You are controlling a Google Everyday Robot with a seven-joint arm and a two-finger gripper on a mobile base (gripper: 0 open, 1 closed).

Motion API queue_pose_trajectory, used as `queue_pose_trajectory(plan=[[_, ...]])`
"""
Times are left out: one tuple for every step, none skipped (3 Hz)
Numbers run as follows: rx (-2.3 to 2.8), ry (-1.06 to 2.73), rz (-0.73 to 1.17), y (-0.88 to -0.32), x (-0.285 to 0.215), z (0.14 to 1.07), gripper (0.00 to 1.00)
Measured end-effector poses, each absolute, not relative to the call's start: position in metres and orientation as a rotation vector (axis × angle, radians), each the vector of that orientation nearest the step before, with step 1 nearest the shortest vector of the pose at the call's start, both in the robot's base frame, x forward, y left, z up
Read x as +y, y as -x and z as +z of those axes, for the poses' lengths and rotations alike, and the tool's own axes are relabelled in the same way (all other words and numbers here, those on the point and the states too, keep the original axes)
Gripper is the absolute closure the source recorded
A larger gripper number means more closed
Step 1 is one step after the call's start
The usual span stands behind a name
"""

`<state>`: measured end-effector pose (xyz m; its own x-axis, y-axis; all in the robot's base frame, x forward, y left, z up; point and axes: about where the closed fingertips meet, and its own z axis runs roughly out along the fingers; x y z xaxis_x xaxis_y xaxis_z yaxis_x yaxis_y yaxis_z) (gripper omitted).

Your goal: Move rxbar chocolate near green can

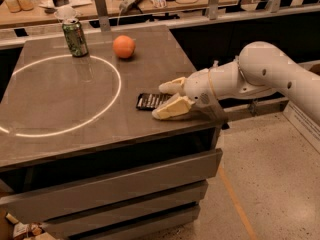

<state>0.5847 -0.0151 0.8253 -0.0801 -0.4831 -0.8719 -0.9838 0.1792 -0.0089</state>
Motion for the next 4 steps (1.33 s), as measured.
queue_pose_trajectory(plan=[[1.680,1.409,0.815,-0.585,-0.015,0.827,0.99],[1.680,1.409,0.815,-0.585,-0.015,0.828,1.00],[1.549,1.449,0.880,-0.596,0.035,0.855,1.00],[1.439,1.484,0.906,-0.606,0.101,0.885,1.00]])
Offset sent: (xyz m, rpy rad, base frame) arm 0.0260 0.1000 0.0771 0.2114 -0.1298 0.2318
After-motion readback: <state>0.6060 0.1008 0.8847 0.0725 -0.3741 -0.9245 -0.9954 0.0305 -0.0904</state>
